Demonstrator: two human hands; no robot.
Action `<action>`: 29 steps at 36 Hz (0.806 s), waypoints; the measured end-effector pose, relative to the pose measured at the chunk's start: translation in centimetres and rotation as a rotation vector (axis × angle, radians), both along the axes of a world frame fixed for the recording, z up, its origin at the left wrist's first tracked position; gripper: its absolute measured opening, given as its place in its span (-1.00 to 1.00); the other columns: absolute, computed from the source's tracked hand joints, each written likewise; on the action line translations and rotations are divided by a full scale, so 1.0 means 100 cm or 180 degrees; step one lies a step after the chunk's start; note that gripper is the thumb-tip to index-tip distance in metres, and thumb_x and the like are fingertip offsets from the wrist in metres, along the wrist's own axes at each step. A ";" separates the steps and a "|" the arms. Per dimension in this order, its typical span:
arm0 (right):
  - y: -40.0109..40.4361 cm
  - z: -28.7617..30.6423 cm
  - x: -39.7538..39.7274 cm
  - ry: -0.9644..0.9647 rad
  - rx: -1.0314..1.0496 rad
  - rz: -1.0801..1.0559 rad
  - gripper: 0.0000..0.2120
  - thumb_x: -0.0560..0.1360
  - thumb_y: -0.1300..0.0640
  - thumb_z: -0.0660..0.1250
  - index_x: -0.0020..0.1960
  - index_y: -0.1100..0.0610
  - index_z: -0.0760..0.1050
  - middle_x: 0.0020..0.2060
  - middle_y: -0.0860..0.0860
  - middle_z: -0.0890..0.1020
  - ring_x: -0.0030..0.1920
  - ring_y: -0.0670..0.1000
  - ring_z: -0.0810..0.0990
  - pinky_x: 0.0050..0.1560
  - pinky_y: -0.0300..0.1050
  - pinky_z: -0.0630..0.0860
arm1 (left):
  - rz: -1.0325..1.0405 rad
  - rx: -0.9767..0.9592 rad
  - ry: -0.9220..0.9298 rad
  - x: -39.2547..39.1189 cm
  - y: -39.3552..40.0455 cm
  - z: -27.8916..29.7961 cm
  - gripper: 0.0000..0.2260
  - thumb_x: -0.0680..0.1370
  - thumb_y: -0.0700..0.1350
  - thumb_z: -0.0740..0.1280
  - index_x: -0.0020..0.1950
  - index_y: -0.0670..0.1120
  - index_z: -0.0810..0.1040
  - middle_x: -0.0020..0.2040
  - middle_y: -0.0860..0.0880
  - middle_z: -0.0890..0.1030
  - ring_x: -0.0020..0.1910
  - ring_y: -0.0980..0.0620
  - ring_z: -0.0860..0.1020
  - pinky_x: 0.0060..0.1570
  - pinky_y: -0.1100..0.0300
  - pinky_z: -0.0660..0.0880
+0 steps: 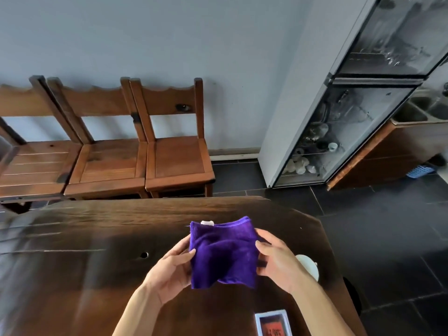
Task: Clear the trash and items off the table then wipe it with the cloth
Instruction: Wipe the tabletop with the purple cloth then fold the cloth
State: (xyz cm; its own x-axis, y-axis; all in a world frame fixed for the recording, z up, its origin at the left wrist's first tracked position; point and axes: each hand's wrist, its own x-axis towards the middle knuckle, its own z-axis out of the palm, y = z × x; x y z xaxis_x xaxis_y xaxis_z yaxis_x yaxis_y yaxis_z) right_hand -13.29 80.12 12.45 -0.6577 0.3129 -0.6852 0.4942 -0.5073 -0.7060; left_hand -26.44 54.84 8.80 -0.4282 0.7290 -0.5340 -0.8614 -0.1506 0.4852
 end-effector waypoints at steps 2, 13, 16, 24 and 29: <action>0.012 -0.019 -0.022 0.0023 0.0035 0.0043 -0.64 0.61 0.24 0.34 0.18 -0.22 0.60 0.26 0.03 0.61 0.14 0.16 0.70 -0.08 0.19 0.68 | 0.0054 -0.0046 0.0034 -0.019 0.012 -0.015 -0.42 0.48 -0.30 0.47 0.47 0.05 0.53 0.42 -0.23 0.56 0.28 -0.28 0.62 0.07 -0.19 0.62; 0.054 -0.106 -0.106 0.0010 0.0323 0.0412 -0.59 0.65 0.23 0.27 0.20 -0.30 0.57 0.34 0.01 0.54 0.30 0.18 0.57 0.19 0.40 0.56 | 0.0112 -0.0419 0.0113 -0.105 0.057 -0.079 -0.45 0.58 -0.41 0.27 0.46 0.08 0.53 0.38 -0.20 0.59 0.16 -0.22 0.67 -0.05 -0.17 0.65; 0.065 -0.121 -0.116 -0.0030 0.0327 0.0374 -0.59 0.66 0.25 0.25 0.33 -0.21 0.52 0.32 0.04 0.55 0.30 0.20 0.57 0.20 0.40 0.55 | 0.0081 -0.0467 0.0150 -0.115 0.065 -0.089 -0.45 0.59 -0.43 0.25 0.44 0.09 0.56 0.38 -0.20 0.59 0.22 -0.26 0.63 0.00 -0.23 0.62; 0.066 -0.140 -0.122 -0.0309 0.1193 0.0078 -0.57 0.63 0.27 0.30 0.42 -0.10 0.46 0.18 0.12 0.61 0.16 0.11 0.63 0.12 0.16 0.65 | 0.0607 -0.1439 0.0448 -0.109 0.082 -0.100 -0.59 0.65 -0.35 0.27 0.45 -0.04 0.47 0.22 -0.18 0.64 0.08 -0.15 0.65 0.04 -0.15 0.63; 0.053 -0.156 -0.100 -0.0567 0.1720 0.0437 -0.56 0.56 0.12 0.45 0.38 -0.11 0.43 0.04 -0.01 0.62 0.03 0.02 0.65 -0.19 -0.14 0.66 | 0.0616 -0.2149 0.1086 -0.088 0.075 -0.098 -0.57 0.59 -0.30 0.40 0.43 -0.07 0.43 0.27 -0.20 0.57 0.19 -0.18 0.62 0.26 -0.18 0.57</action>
State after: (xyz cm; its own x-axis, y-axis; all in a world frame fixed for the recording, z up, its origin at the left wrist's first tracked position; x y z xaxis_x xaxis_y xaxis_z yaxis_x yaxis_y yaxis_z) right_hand -23.31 85.44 -3.15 -0.6063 0.5688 -0.5558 0.6647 -0.0212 -0.7468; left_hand -35.25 62.36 -0.98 -0.7350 0.1885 -0.6513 -0.6365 0.1394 0.7586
